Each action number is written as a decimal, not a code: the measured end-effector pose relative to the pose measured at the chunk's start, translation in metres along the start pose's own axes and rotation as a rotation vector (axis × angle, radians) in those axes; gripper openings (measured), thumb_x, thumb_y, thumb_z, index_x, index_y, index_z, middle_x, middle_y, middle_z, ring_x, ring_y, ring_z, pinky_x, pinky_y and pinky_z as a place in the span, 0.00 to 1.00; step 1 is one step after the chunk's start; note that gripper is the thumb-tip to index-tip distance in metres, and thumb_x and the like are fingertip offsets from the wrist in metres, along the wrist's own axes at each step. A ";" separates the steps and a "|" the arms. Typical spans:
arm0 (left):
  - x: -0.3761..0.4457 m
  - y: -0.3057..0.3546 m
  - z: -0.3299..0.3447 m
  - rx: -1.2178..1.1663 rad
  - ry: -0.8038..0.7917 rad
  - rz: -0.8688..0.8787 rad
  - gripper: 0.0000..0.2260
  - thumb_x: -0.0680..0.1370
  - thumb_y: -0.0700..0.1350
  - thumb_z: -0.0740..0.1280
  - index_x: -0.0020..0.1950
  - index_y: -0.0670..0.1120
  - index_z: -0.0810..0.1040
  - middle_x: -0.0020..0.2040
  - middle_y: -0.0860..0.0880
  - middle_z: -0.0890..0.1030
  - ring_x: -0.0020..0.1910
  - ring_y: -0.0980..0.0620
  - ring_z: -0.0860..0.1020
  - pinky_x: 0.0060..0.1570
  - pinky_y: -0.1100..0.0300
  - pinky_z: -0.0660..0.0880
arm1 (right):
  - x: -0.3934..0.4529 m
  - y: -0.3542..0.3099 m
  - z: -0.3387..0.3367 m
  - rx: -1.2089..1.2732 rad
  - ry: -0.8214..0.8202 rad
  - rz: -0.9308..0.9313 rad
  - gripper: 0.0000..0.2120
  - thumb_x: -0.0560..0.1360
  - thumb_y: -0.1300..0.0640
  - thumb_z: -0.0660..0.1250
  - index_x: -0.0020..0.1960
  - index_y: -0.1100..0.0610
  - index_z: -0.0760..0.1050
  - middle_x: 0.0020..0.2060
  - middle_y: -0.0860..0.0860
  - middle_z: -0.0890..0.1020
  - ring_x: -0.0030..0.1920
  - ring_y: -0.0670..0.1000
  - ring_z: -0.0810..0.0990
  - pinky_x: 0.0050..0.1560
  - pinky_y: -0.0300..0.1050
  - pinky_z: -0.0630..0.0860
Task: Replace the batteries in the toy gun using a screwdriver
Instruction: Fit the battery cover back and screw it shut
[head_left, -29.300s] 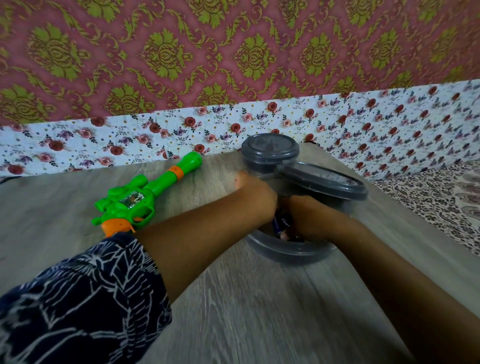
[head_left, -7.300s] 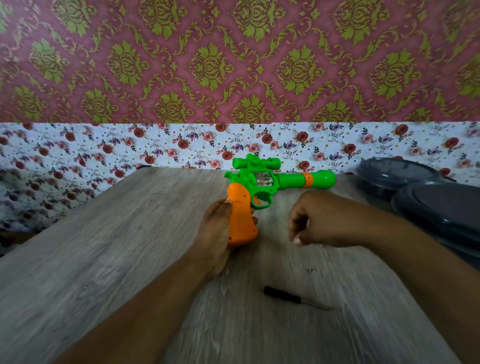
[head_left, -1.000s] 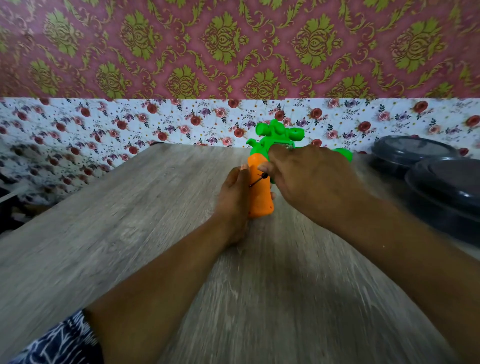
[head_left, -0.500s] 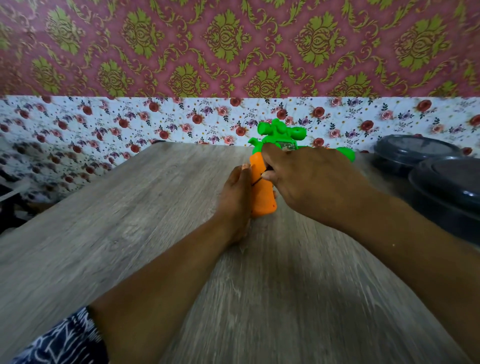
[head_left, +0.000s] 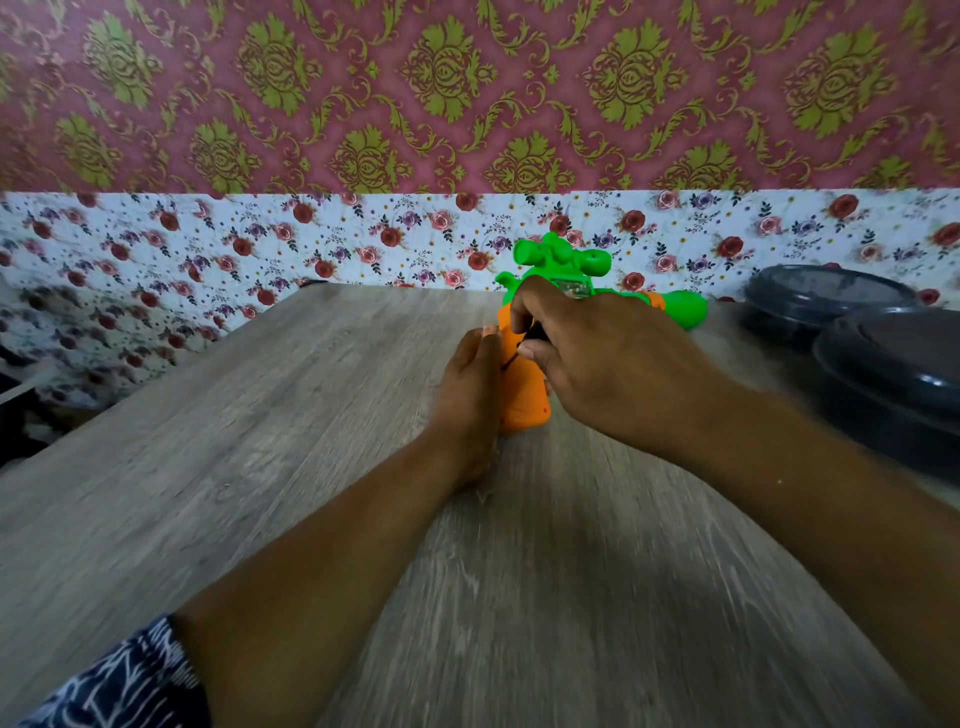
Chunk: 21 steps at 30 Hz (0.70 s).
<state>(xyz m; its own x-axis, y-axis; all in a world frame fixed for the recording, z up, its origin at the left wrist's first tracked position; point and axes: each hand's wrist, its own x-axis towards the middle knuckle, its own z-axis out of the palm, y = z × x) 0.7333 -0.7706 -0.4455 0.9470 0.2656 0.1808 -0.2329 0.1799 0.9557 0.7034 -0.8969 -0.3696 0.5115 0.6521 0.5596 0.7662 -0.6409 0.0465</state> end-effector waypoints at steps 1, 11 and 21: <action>-0.001 0.001 0.001 -0.006 -0.002 -0.007 0.12 0.83 0.44 0.53 0.47 0.44 0.73 0.32 0.50 0.81 0.27 0.58 0.80 0.28 0.65 0.76 | 0.000 0.000 0.001 -0.021 0.021 -0.011 0.07 0.79 0.52 0.58 0.55 0.53 0.66 0.35 0.52 0.76 0.35 0.55 0.71 0.34 0.46 0.63; 0.001 -0.001 0.002 -0.010 0.020 -0.008 0.11 0.83 0.45 0.55 0.53 0.40 0.73 0.36 0.46 0.81 0.31 0.52 0.81 0.35 0.57 0.78 | -0.001 0.004 0.002 -0.292 0.111 -0.045 0.13 0.76 0.51 0.62 0.38 0.60 0.72 0.24 0.57 0.75 0.24 0.59 0.75 0.25 0.38 0.50; 0.000 -0.001 0.001 -0.005 0.000 0.017 0.13 0.84 0.44 0.52 0.50 0.41 0.74 0.31 0.53 0.83 0.28 0.60 0.81 0.27 0.68 0.75 | 0.001 0.004 -0.005 -0.223 -0.014 -0.055 0.08 0.78 0.53 0.58 0.48 0.57 0.72 0.30 0.55 0.72 0.30 0.58 0.69 0.27 0.42 0.55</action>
<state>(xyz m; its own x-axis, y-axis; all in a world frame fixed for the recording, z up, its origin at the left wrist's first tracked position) 0.7335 -0.7720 -0.4463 0.9429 0.2687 0.1967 -0.2498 0.1801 0.9514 0.7050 -0.9006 -0.3650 0.4776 0.6932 0.5397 0.6892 -0.6766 0.2592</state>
